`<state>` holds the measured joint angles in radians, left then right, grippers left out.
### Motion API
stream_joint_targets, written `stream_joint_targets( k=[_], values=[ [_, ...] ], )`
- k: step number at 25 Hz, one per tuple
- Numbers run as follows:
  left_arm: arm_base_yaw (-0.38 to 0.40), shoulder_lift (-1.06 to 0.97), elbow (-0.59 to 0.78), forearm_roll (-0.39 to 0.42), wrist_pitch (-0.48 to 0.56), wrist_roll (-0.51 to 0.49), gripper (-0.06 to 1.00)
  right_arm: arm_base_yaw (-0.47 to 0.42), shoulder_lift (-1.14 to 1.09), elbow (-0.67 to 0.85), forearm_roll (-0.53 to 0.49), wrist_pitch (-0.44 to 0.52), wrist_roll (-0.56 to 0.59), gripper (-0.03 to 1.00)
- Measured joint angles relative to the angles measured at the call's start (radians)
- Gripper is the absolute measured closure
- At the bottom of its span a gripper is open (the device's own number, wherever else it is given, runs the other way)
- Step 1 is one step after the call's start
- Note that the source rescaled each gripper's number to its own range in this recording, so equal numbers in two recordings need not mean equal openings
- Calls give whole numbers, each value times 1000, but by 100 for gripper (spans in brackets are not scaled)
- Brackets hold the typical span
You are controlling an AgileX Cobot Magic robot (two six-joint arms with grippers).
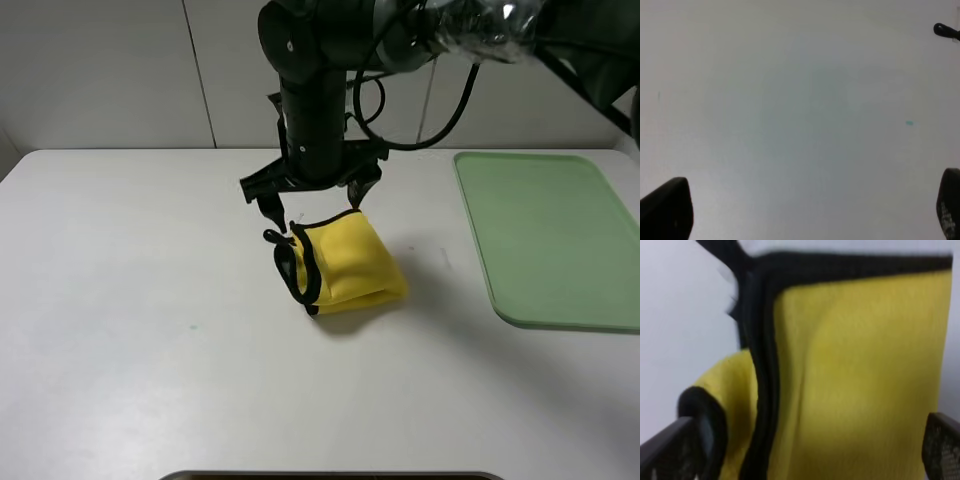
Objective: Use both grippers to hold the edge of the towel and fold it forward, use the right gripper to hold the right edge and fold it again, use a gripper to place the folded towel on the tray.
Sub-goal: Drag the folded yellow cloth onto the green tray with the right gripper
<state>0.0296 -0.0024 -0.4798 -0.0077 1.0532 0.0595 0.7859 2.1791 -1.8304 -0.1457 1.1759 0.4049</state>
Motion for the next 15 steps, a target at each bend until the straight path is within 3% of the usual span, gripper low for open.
stream_joint_targets(
  k=[7,15],
  values=[
    [0,0,0,0,0,0,-6,-14,-30,-79,23,40,-157,-3],
    [0,0,0,0,0,0,-6,-145,-28,-61,95,41,-343,-3]
  ],
)
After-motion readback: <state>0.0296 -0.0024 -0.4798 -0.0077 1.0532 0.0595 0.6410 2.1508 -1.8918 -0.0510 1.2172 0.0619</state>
